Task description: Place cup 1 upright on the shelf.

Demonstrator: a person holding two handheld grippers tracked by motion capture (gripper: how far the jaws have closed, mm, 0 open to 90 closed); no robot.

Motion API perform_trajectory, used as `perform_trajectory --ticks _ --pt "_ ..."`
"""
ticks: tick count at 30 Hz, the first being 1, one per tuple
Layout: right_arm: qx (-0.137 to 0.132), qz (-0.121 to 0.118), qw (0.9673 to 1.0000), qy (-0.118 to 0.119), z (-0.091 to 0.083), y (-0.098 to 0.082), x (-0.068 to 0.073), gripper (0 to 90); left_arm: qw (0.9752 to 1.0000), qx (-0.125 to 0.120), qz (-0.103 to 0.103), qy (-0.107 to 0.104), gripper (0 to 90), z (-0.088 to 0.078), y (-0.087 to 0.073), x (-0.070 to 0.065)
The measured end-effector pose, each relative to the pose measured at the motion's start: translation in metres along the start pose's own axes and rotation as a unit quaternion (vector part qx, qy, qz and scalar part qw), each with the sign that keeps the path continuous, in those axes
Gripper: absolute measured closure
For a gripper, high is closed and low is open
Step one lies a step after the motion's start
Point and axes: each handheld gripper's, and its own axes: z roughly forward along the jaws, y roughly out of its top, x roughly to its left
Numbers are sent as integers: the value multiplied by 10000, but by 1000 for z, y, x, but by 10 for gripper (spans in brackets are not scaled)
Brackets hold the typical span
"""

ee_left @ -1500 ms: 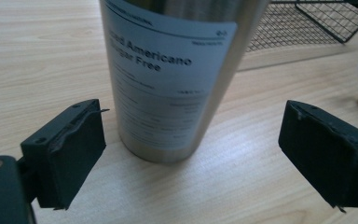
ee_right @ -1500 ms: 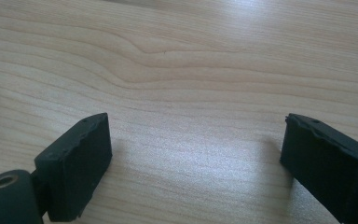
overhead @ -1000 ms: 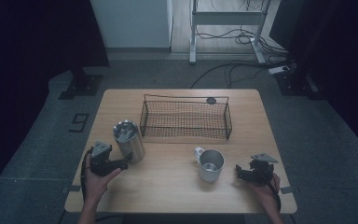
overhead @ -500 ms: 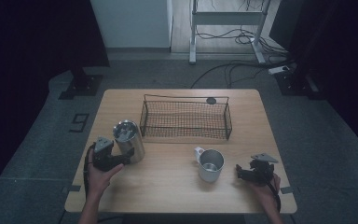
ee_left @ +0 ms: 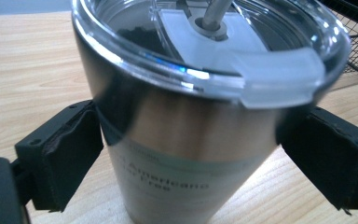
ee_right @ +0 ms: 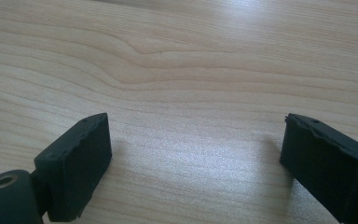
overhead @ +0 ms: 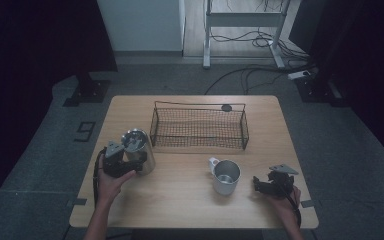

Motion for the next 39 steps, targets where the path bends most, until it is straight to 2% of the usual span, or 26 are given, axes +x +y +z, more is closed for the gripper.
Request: perform_trajectory --ticks 14,18,23,29,39 --pt "-2 2 10000 1 0 0 0 84 9999 -27 114 -60 14 16 6 3" --pt "-2 4 10000 2 0 0 0 85 9999 -28 103 -21 9 22 9 2" --pt "-4 0 10000 3 0 0 0 85 9999 -61 27 -96 4 27 9 4" --pt "-2 4 10000 3 0 0 0 85 9998 -157 60 -56 16 30 8 5" --pt "-11 1 10000 -13 0 0 0 94 9998 -182 104 -59 26 29 8 7"
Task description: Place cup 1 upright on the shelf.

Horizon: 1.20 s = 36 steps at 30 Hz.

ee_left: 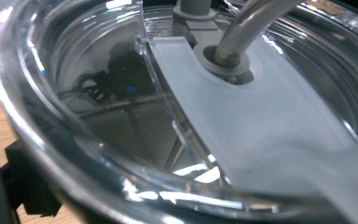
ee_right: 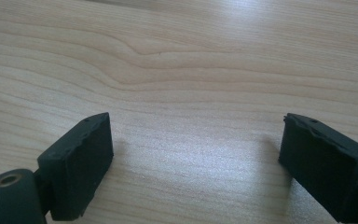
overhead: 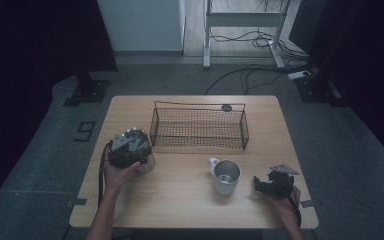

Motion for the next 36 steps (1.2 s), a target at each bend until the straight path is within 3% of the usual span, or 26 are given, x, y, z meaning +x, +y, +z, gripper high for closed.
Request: perform_trajectory --ticks 8,36 --pt "-17 30 10000 -17 0 0 0 100 9997 -37 -228 -1 32 -5 2 4" --pt "-28 56 10000 -70 -1 0 0 117 9995 -308 -32 -94 36 -31 13 -5"
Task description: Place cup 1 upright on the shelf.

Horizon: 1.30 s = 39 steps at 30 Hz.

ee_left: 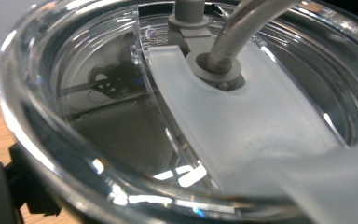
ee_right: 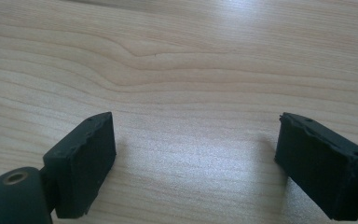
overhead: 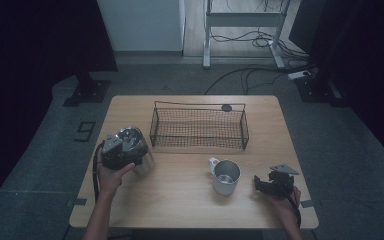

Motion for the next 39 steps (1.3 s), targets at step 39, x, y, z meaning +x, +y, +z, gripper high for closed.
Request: perform_trajectory --ticks 39 --pt "-3 17 10000 -4 0 0 0 125 9995 -117 233 -161 36 9 33 -28"
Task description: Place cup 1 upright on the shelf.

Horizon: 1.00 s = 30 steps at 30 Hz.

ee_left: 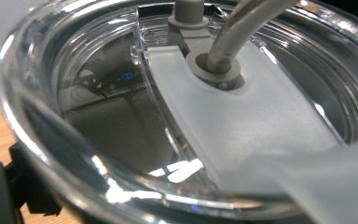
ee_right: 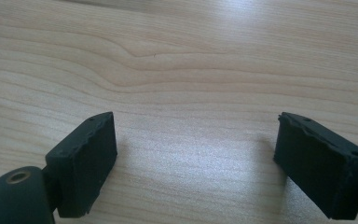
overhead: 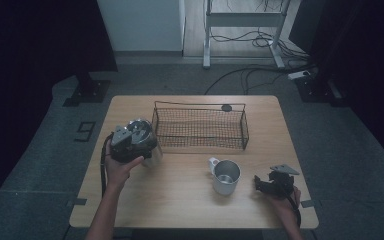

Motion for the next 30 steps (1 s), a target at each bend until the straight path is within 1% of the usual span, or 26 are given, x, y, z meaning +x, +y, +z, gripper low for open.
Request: perform_trajectory --ticks 6,13,18,22,30 --pt "1 1 10000 2 0 0 0 125 10000 -21 4 -50 36 3 6 -5" --pt "0 0 10000 4 0 0 0 126 9999 3 87 -70 36 6 13 -11" --pt "1 1 10000 6 0 0 0 126 9999 -28 123 -114 37 7 20 -15" --pt "0 1 10000 7 0 0 0 126 9998 -54 159 -108 36 8 26 -18" --pt "0 14 10000 1 0 0 0 127 9996 -27 229 -154 36 12 33 -22"
